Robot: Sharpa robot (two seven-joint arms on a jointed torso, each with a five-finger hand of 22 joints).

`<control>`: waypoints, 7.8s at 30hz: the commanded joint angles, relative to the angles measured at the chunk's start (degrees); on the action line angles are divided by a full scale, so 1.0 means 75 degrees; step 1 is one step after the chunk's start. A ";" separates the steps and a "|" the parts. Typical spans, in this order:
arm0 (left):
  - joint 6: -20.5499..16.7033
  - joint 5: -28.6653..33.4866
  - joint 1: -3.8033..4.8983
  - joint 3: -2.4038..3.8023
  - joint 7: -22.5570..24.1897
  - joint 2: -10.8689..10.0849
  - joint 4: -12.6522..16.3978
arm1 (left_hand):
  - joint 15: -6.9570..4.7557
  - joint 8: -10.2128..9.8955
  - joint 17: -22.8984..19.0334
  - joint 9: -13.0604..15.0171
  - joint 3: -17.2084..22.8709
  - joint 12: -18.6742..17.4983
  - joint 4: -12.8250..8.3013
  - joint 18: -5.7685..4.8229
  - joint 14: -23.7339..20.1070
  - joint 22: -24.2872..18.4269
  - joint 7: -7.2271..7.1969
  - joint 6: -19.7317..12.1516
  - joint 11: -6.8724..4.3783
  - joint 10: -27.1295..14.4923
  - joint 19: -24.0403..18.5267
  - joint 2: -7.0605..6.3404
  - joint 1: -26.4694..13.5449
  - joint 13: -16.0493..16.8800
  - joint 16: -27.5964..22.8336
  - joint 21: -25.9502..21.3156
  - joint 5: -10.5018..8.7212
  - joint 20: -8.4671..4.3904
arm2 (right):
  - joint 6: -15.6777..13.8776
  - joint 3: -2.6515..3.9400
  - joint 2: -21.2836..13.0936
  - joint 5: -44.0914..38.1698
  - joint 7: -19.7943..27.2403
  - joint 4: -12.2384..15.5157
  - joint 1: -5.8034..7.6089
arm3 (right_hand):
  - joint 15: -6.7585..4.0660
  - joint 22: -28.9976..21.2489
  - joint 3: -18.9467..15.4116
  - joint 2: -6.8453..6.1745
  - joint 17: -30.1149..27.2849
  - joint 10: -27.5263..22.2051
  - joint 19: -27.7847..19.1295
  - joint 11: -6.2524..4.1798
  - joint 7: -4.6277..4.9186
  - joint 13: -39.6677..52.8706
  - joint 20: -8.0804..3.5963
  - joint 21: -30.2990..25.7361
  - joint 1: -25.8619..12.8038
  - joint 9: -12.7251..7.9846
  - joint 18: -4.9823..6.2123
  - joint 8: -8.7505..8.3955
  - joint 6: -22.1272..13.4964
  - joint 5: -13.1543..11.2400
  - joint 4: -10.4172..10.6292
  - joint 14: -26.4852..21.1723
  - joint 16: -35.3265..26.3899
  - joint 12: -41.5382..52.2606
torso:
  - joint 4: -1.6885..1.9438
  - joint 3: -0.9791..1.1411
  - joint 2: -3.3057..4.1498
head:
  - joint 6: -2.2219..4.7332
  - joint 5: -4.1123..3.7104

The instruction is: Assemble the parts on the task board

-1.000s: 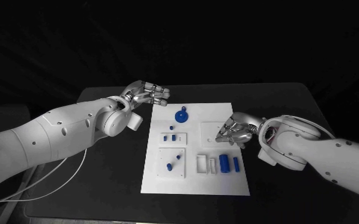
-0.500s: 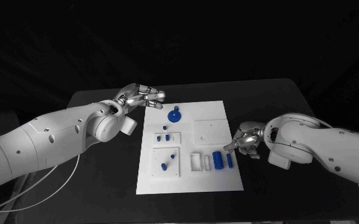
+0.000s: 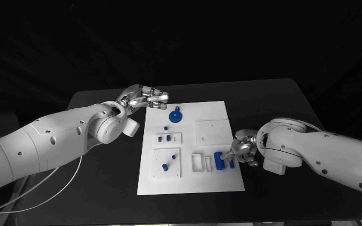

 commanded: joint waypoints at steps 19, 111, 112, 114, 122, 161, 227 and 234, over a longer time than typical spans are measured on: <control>0.0237 0.0027 -0.0005 -0.0002 0.0137 0.0036 0.0027 | -0.0002 0.0026 -0.0002 0.0005 -0.0039 -0.0013 0.0014 0.0024 0.0018 -0.0035 0.0020 -0.0056 -0.0004 -0.0101 -0.0010 0.0068 -0.0010 0.0010 -0.0026 -0.0015 0.0036 0.0037 | -0.0168 -0.0312 0.0621 -0.0567 -0.0269 -0.0462 -0.0082 | 0.0021 0.0662 0.0035 -0.0188 0.0122 0.0099 0.0167 0.0052 0.0076 0.0173 0.0024 0.0153 0.0013 -0.0069 -0.0053 -0.0029 -0.0380 -0.0035 0.0013 0.0086 -0.0065 -0.0130 | -0.0001 -0.0008 0.0002 | -0.0095 0.0069; 0.0422 -0.0029 0.0000 -0.0027 -0.0094 0.0085 -0.0031 | 0.0014 0.0027 0.0007 0.0005 -0.0022 -0.0011 0.0051 0.0015 -0.0033 -0.0087 0.0063 -0.0057 0.0020 -0.0119 -0.0049 0.0068 0.0022 0.0011 -0.0028 -0.0013 0.0055 0.0051 | -0.0899 -0.0553 0.1113 0.0372 -0.0276 -0.0098 0.0107 | -0.0044 0.0698 -0.0203 0.0213 0.0151 0.0008 0.0070 -0.0069 -0.0072 0.0169 -0.0025 0.0590 0.0222 -0.0095 -0.0131 -0.0032 0.0229 0.2582 -0.1549 0.0089 -0.0083 -0.0201 | -0.0004 -0.0028 0.0008 | -0.0117 0.0138; 0.0425 -0.0029 0.0000 -0.0027 -0.0096 0.0086 -0.0031 | 0.0014 0.0027 0.0007 0.0005 -0.0022 -0.0011 0.0051 0.0015 -0.0033 -0.0087 0.0063 -0.0057 0.0020 -0.0119 -0.0049 0.0068 0.0022 0.0011 -0.0028 -0.0013 0.0055 0.0051 | -0.0875 -0.0556 0.1156 0.0348 -0.0282 -0.0130 0.0110 | -0.0044 0.0696 -0.0237 0.0219 0.0151 0.0011 0.0067 -0.0070 -0.0073 0.0165 -0.0025 0.0577 0.0234 -0.0097 -0.0133 -0.0032 0.0234 0.2585 -0.1529 0.0094 -0.0087 -0.0200 | -0.0007 -0.0025 0.0009 | -0.0120 0.0142; 0.0427 -0.0029 0.0000 -0.0027 -0.0098 0.0088 -0.0032 | 0.0014 0.0027 0.0007 0.0005 -0.0022 -0.0011 0.0051 0.0015 -0.0033 -0.0087 0.0063 -0.0057 0.0020 -0.0119 -0.0049 0.0068 0.0022 0.0011 -0.0028 -0.0013 0.0055 0.0051 | -0.0852 -0.0560 0.1209 0.0307 -0.0288 -0.0171 0.0113 | -0.0043 0.0698 -0.0292 0.0219 0.0152 0.0001 0.0071 -0.0066 -0.0074 0.0148 -0.0026 0.0579 0.0235 -0.0105 -0.0135 -0.0033 0.0227 0.2581 -0.1493 0.0091 -0.0094 -0.0220 | -0.0007 -0.0027 0.0009 | -0.0126 0.0145; 0.0443 -0.0029 0.0000 -0.0029 -0.0102 0.0105 -0.0027 | 0.0014 0.0027 0.0007 0.0005 -0.0022 -0.0011 0.0051 0.0015 -0.0033 -0.0087 0.0063 -0.0057 0.0020 -0.0119 -0.0049 0.0068 0.0022 0.0011 -0.0028 -0.0013 0.0055 0.0051 | -0.0850 -0.0645 0.1545 -0.0046 -0.0303 -0.0478 0.0120 | -0.0037 0.0693 -0.0696 0.0279 0.0150 0.0011 0.0079 -0.0060 -0.0103 0.0090 -0.0019 0.0533 0.0201 -0.0093 -0.0134 -0.0031 0.0282 0.1857 -0.1105 0.0094 -0.0130 -0.0254 | -0.0004 -0.0018 0.0011 | -0.0134 0.0176; 0.0452 -0.0029 0.0003 -0.0036 -0.0143 0.0091 -0.0013 | 0.0014 0.0025 0.0019 0.0005 -0.0023 -0.0012 0.0103 0.0011 -0.0030 -0.0088 0.0064 -0.0071 0.0026 -0.0142 -0.0057 0.0088 0.0011 0.0011 -0.0026 -0.0014 0.0059 0.0052 | -0.0644 -0.0762 0.1984 -0.0434 -0.0284 -0.0963 0.0121 | -0.0022 0.0674 -0.0603 -0.0650 0.0166 -0.0043 0.0095 -0.0025 -0.0112 -0.0139 -0.0011 0.0333 -0.0109 0.0075 -0.0122 -0.0027 0.0265 -0.0027 0.0864 0.0094 -0.0273 -0.0431 | -0.0026 -0.0009 0.0009 | -0.0189 0.0246; 0.0434 -0.0032 0.0002 -0.0040 -0.0174 0.0061 -0.0069 | 0.0013 0.0028 0.0027 0.0005 -0.0016 -0.0011 0.0121 0.0012 -0.0028 -0.0089 0.0066 -0.0067 0.0025 -0.0152 -0.0057 0.0154 0.0021 0.0011 -0.0027 -0.0014 0.0066 0.0051 | -0.0481 -0.0630 0.1754 -0.1314 0.0025 -0.0541 -0.0062 | -0.0180 0.0724 -0.0915 0.0438 0.0389 0.0183 0.0129 -0.0311 -0.0607 0.0011 -0.0170 0.0628 0.0619 0.2552 -0.0292 -0.0016 0.1278 -0.0021 -0.0779 0.0150 -0.0205 -0.0371 | -0.0011 -0.0013 0.0016 | -0.0193 0.0271; 0.0434 -0.0032 0.0002 -0.0041 -0.0182 0.0058 -0.0069 | 0.0013 0.0028 0.0027 0.0005 -0.0016 -0.0011 0.0121 0.0012 -0.0028 -0.0089 0.0066 -0.0067 0.0025 -0.0152 -0.0057 0.0154 0.0021 0.0011 -0.0027 -0.0014 0.0066 0.0051 | -0.0654 -0.0652 0.1876 -0.1429 0.0042 -0.0726 -0.0127 | -0.0187 0.0729 -0.0677 0.0579 0.0395 0.0208 0.0133 -0.0323 -0.0630 0.0040 -0.0182 0.0661 0.0541 0.2769 -0.0305 -0.0014 0.1256 -0.0024 -0.0930 0.0156 -0.0192 -0.0362 | -0.0019 -0.0012 0.0013 | -0.0208 0.0286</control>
